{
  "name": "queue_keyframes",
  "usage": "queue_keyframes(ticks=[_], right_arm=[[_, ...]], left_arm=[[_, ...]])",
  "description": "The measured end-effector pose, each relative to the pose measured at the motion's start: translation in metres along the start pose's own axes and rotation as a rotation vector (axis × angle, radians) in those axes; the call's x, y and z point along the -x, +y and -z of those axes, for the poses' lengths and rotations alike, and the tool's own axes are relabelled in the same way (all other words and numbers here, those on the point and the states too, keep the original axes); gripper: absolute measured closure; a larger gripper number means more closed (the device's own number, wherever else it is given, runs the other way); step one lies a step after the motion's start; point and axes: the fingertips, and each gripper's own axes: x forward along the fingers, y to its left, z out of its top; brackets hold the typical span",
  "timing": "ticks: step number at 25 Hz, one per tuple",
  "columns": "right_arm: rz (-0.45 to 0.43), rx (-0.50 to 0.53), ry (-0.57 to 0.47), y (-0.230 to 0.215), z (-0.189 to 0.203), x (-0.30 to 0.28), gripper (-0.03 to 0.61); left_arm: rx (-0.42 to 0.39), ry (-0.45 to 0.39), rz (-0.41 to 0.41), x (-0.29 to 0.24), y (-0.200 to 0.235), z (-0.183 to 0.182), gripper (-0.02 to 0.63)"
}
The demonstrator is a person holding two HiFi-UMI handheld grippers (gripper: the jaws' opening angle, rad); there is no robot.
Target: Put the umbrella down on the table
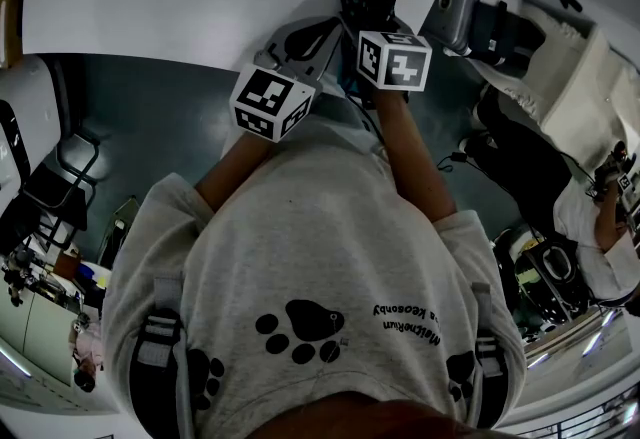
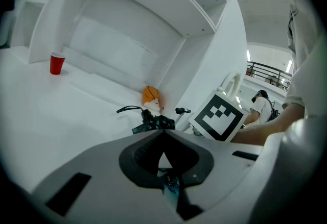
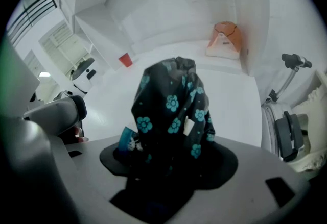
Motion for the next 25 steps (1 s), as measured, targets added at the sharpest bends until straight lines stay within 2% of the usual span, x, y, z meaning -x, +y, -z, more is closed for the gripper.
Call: queue_keyframes(ticks=[5, 12, 25], right_arm=[[0.042, 0.030, -0.005, 0.002, -0.001, 0.004, 0.256], [0.053, 0.091, 0.028, 0.006, 0.004, 0.015, 0.193], [0.088, 0.120, -0.081, 0.015, -0.002, 0.065, 0.190]], left_arm=[[-0.003, -0.009, -0.004, 0.006, 0.001, 0.000, 0.597], [-0.005, -0.012, 0.001, 0.008, 0.000, 0.000, 0.597], [-0.030, -0.042, 0.012, 0.024, -0.009, -0.004, 0.597]])
